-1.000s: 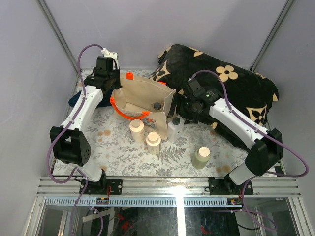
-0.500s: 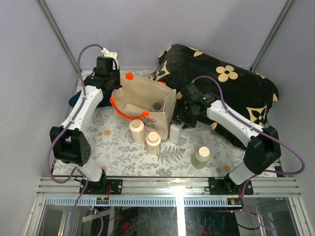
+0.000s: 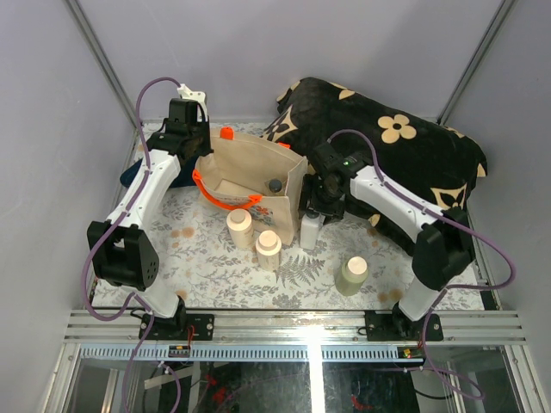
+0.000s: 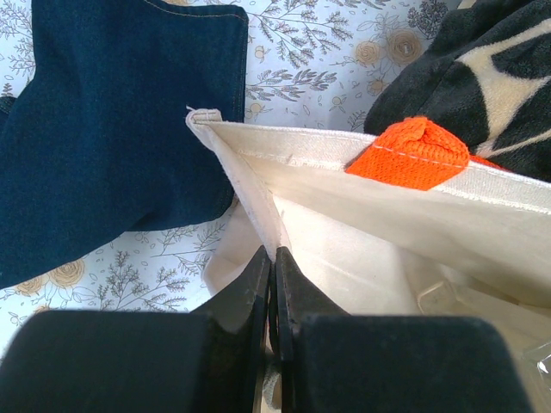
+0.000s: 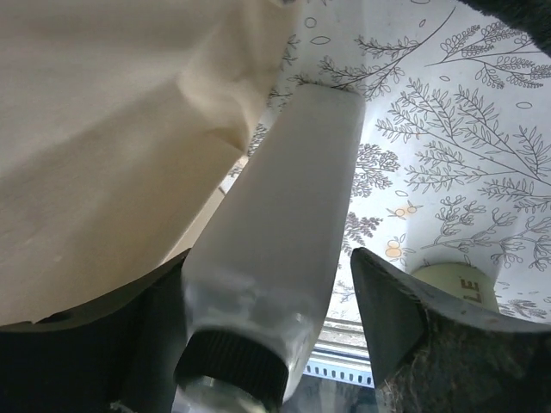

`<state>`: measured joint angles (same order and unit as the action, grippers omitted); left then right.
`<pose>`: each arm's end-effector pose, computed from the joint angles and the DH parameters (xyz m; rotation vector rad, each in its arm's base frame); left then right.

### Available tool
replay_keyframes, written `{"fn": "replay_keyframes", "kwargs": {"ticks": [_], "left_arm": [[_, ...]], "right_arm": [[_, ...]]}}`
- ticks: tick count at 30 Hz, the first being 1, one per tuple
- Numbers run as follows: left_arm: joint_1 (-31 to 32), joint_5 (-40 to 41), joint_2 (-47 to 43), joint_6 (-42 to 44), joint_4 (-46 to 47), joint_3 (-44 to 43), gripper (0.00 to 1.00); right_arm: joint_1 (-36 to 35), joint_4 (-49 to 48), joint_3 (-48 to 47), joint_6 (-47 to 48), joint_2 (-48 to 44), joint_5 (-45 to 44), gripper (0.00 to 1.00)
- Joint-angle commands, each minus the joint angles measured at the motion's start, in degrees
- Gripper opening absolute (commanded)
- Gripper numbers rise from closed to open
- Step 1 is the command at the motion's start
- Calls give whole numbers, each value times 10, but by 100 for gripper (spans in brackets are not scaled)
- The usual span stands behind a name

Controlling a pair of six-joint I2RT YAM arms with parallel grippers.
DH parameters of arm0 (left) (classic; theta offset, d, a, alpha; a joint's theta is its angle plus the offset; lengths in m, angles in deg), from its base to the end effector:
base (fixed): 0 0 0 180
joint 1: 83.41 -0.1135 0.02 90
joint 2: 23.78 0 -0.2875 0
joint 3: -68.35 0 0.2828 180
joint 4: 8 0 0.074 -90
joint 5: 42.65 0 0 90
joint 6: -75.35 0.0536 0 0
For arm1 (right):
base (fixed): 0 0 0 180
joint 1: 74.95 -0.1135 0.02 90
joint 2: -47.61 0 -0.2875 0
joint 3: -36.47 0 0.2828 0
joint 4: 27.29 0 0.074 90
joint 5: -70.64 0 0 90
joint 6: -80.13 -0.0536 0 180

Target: Place the personal care products into the canvas bag

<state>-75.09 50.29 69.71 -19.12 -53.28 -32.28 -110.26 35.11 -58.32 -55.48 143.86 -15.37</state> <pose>0.4144 -0.0578 0.3569 0.0472 2.2357 -0.0641 0.3162 0.2286 0.2777 0.2285 2.7877 0.4955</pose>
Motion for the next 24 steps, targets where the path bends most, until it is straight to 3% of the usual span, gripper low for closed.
{"fn": "replay_keyframes", "kwargs": {"ticks": [1,7,11,17,24], "left_arm": [[0,-4,15,-4,27,3,0],[0,-12,15,-11,31,6,0],[0,-11,14,-11,31,5,0],[0,-7,12,-8,30,4,0],[0,-4,12,-4,27,3,0]], "right_arm": [[-7,32,-26,26,25,-34,78],[-10,49,-38,44,46,-63,76],[-10,62,-51,53,43,-79,33],[-10,143,-110,79,38,-151,2],[-10,206,-238,133,-4,-259,0]]}}
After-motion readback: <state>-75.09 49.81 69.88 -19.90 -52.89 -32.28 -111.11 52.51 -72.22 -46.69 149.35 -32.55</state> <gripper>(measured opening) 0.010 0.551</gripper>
